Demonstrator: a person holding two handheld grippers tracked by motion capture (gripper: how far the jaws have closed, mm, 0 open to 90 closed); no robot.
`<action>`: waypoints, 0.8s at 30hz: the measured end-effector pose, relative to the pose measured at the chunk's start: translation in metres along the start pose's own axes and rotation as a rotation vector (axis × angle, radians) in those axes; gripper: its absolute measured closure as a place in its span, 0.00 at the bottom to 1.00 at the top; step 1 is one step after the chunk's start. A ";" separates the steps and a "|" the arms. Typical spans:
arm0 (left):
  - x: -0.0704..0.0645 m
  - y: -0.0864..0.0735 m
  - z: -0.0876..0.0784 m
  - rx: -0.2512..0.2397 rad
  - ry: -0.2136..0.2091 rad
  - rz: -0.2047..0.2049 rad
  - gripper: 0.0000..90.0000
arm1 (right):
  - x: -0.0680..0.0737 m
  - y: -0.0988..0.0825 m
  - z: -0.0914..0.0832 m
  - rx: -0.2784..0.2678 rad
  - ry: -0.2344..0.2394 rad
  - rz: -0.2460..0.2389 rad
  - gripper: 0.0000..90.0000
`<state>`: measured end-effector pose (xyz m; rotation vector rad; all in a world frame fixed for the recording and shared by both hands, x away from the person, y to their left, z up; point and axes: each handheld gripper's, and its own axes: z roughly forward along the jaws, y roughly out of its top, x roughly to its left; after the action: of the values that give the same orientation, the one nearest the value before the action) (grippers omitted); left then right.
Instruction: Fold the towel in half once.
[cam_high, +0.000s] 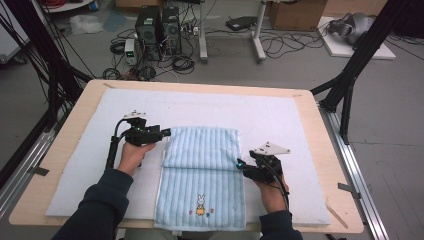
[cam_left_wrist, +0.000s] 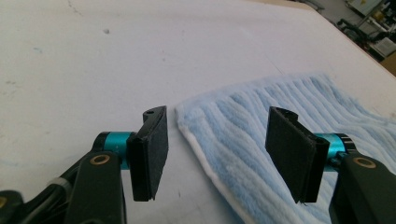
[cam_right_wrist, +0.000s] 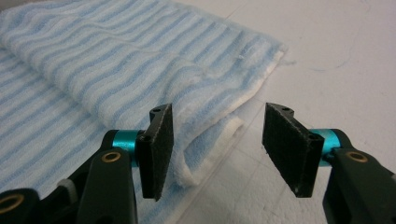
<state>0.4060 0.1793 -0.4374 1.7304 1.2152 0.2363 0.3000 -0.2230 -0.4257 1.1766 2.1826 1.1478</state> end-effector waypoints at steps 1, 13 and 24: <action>-0.001 -0.001 0.004 0.013 0.016 0.019 0.45 | -0.001 0.000 0.000 0.000 0.000 0.002 0.47; -0.020 -0.010 0.026 0.072 0.055 0.188 0.83 | -0.005 -0.001 -0.002 -0.006 -0.013 0.016 0.46; -0.014 -0.003 0.016 0.020 -0.005 0.100 0.98 | -0.010 0.015 0.010 -0.006 -0.010 0.040 0.44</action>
<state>0.4075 0.1589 -0.4429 1.8106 1.1326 0.2799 0.3193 -0.2216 -0.4193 1.2266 2.1552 1.1617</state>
